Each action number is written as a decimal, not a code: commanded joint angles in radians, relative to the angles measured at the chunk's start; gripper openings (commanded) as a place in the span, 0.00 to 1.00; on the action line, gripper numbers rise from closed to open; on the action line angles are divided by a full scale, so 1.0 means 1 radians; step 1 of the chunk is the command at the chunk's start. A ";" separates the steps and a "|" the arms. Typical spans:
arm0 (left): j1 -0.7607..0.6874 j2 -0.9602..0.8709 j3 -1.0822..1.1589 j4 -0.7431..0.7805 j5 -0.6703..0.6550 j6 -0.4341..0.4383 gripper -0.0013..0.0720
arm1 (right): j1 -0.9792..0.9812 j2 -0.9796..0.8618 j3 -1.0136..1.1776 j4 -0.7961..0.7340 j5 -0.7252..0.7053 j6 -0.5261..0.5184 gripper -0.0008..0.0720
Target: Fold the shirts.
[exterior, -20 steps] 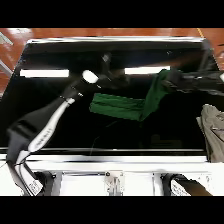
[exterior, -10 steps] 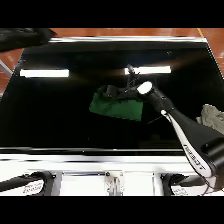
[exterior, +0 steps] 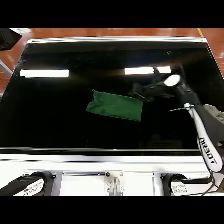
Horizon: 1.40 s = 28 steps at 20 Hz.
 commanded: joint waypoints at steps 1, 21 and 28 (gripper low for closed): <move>0.003 0.008 -0.008 0.010 -0.026 0.000 0.07 | -0.152 -0.018 -0.035 -0.180 0.227 0.042 0.89; -0.001 0.008 -0.021 0.006 -0.047 -0.011 0.07 | -0.483 0.045 0.215 0.234 0.206 -0.081 0.09; -0.001 0.009 -0.021 -0.016 -0.048 -0.011 0.07 | -0.892 0.203 0.314 0.085 0.300 0.005 0.09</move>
